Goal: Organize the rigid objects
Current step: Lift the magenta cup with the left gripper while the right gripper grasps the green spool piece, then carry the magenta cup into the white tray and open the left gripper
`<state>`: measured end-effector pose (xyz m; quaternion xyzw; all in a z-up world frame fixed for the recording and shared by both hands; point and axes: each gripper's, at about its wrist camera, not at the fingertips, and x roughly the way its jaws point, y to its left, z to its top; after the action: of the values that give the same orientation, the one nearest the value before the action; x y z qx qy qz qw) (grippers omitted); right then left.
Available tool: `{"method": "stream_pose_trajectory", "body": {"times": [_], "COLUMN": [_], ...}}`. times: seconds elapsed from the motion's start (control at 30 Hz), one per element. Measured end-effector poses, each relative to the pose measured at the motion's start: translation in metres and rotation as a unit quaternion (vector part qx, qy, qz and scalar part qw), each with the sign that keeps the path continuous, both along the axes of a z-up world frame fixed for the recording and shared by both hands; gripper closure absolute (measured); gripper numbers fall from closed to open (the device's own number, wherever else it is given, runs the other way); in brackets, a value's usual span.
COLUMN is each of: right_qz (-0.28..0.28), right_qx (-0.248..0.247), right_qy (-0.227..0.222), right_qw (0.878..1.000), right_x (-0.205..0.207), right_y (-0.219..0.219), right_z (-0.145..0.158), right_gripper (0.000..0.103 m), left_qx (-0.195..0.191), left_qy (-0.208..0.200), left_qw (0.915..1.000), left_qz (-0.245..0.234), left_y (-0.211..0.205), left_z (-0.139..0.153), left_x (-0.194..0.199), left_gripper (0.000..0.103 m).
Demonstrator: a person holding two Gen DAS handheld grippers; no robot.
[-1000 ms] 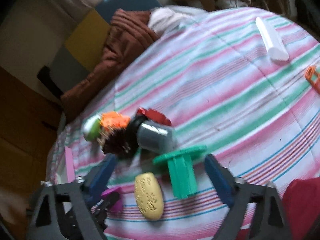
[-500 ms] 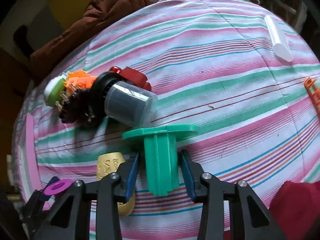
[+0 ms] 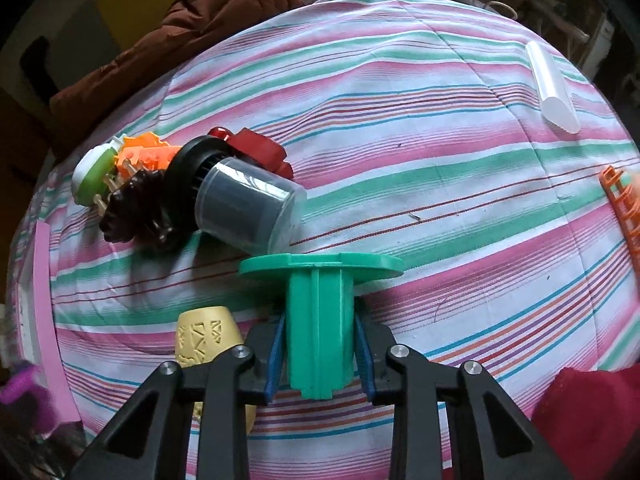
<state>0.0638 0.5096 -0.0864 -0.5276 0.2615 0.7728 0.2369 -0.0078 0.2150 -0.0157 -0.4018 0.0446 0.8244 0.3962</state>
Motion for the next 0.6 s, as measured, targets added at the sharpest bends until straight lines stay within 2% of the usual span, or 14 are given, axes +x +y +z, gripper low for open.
{"method": "stream_pose_trajectory", "body": {"times": [0.17,0.27,0.43,0.6], "right_qz": [0.022,0.022,0.029,0.031], "right_qx": [0.032,0.033,0.045,0.047], "right_qy": [-0.013,-0.012,-0.016,-0.017], "right_qw": [0.999,0.999,0.998,0.998], "right_x": [-0.008,-0.009,-0.009,-0.008], "right_y": [-0.008,-0.009,-0.012,-0.011], "right_z": [0.003,0.002,0.003,0.005], "right_gripper": [0.072,0.072,0.072,0.072], "left_qx": [-0.004,-0.025,-0.067,-0.092], "left_qy": [0.001,0.007,-0.014,-0.034], "left_qw": [0.998,0.9937,0.9832,0.974], "left_qz": [0.063,0.109,0.169,0.204], "left_y": [-0.047,-0.078,-0.121,-0.14], "left_z": [0.014,0.013,-0.01,-0.031], "left_x": [-0.04,-0.073,-0.136,-0.179], "left_gripper": [0.055,0.055,0.055,0.055]}}
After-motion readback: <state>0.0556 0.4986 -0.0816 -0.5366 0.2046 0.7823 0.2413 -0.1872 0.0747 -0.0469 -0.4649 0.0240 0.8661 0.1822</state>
